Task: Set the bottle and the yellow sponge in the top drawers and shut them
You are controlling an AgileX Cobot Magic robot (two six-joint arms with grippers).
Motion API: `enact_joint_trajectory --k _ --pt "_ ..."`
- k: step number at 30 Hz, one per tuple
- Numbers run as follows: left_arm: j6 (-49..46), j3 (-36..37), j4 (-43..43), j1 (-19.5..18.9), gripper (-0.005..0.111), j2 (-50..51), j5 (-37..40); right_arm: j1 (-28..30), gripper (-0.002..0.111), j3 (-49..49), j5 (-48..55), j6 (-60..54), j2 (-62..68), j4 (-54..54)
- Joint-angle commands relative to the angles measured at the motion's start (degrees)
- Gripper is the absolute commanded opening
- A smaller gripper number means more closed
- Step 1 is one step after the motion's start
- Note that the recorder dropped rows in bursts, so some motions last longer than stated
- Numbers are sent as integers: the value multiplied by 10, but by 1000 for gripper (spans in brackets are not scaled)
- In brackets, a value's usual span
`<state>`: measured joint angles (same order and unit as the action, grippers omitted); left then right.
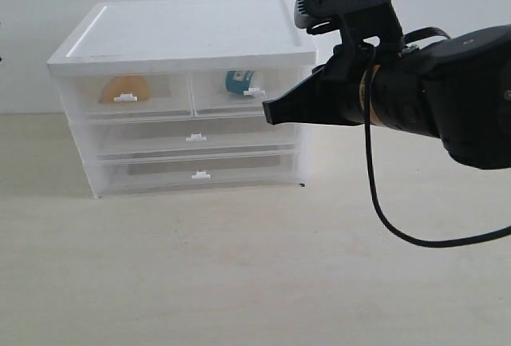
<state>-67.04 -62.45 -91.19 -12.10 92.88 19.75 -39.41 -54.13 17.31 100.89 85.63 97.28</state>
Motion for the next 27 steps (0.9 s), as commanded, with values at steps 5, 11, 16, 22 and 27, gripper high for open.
enact_joint_trajectory --k 5,11,16,22,27 --pt "-59 117 -88 1 4 -163 81 5 0 67 -12 16 -118 10" --pt "-58 182 -88 1 4 -244 136 5 0 125 11 18 -212 8" --pt "-58 232 -88 1 4 -291 212 5 0 171 9 26 -252 5" --pt "-58 243 -88 1 4 -303 267 5 0 181 -2 26 -257 -7" --pt "-58 243 -88 1 4 -303 267 5 0 181 -3 26 -257 -7"
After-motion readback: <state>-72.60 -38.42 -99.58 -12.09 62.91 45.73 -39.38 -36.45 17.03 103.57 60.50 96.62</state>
